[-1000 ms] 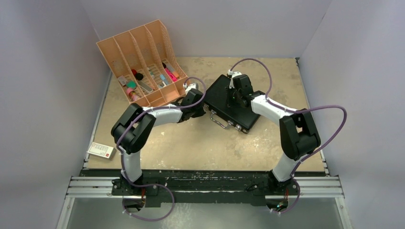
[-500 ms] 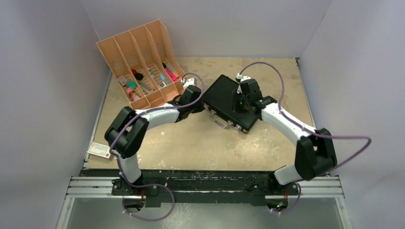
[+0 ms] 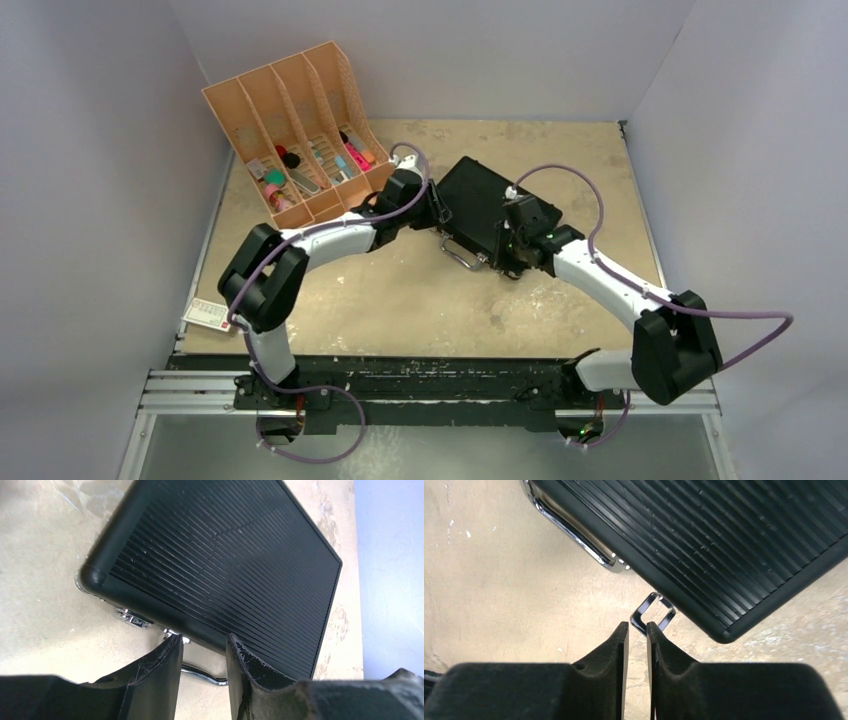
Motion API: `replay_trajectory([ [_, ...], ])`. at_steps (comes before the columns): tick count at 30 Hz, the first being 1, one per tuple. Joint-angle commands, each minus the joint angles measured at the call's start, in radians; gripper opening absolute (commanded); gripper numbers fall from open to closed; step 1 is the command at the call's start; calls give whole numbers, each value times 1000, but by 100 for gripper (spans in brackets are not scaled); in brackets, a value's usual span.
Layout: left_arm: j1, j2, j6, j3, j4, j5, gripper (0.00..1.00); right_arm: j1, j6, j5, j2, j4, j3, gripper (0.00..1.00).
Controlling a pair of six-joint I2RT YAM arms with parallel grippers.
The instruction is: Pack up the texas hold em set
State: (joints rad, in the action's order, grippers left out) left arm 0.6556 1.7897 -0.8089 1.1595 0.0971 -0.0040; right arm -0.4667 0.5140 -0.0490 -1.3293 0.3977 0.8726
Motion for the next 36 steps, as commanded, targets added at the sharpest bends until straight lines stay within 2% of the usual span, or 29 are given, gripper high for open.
replay_trajectory([
  [1, 10, 55, -55, 62, 49, 76, 37, -18, 62, 15, -25, -8, -15, 19],
  [4, 21, 82, -61, 81, 44, 71, 37, -23, 62, 21, -50, -22, -23, 12],
  [10, 34, 134, -59, 136, -44, 15, 36, -27, 72, 8, -85, -39, -39, 5],
  [15, 37, 160, -57, 163, -95, -28, 32, -28, 109, -86, -123, -70, -51, 0],
  [19, 38, 164, -56, 168, -104, -33, 30, -32, 133, -150, -117, -136, -59, 0],
  [24, 35, 108, -26, 165, -139, -56, 30, -36, 123, -150, -5, -176, -62, 0],
  [32, 25, 35, 6, 162, -178, -75, 31, -36, 97, -155, -1, -151, -59, 7],
  [36, 22, -65, 46, 139, -234, -156, 32, -35, 92, -146, 87, -123, -30, 15],
])
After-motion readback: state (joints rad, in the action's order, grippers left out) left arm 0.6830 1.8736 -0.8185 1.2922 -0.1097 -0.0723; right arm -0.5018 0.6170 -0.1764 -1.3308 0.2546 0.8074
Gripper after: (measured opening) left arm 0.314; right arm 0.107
